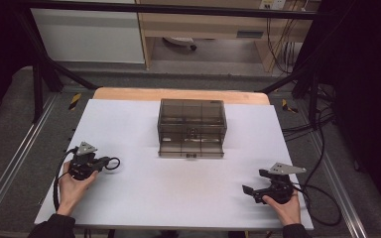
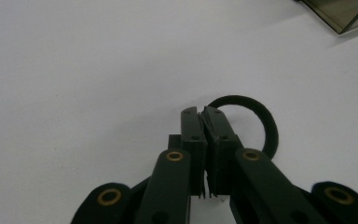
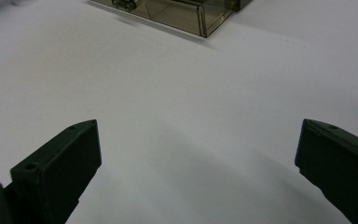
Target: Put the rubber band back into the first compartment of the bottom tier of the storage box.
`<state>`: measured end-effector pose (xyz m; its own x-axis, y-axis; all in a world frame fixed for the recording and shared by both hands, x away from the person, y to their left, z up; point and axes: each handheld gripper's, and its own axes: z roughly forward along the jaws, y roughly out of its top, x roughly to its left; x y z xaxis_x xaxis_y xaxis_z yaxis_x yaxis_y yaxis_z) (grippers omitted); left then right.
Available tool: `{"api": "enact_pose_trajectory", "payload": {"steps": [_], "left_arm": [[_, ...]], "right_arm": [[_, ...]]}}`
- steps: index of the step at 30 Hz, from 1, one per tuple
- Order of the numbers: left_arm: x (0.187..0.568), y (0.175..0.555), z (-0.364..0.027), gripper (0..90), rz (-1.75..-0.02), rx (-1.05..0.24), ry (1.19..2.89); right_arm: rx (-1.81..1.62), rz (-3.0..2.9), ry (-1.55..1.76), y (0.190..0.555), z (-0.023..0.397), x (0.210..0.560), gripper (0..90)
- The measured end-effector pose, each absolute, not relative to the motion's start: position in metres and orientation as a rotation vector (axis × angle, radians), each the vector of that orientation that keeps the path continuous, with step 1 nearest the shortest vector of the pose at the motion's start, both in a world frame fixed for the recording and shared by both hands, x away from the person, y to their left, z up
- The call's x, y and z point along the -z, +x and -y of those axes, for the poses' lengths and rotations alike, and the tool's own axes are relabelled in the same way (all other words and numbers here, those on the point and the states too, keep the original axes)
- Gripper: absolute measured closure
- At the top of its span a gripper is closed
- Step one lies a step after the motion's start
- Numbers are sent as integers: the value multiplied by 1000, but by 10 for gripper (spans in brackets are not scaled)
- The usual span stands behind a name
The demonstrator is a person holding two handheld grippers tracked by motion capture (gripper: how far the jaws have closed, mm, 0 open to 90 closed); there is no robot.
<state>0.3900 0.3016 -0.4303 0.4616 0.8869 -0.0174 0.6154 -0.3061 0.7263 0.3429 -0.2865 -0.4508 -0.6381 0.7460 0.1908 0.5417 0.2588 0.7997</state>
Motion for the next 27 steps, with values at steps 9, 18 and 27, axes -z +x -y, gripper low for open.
{"api": "enact_pose_trajectory", "payload": {"steps": [9,18,27], "left_arm": [[426,387,-297,865,-1224,-517,2032],[423,385,-289,865,-1204,-514,2038],[420,383,-279,865,-1175,-512,2043]], "right_arm": [[-1321,-2304,1203,343,287,451,9],[-1321,-2303,1203,343,287,451,9],[-1321,-2303,1202,343,287,451,9]]}}
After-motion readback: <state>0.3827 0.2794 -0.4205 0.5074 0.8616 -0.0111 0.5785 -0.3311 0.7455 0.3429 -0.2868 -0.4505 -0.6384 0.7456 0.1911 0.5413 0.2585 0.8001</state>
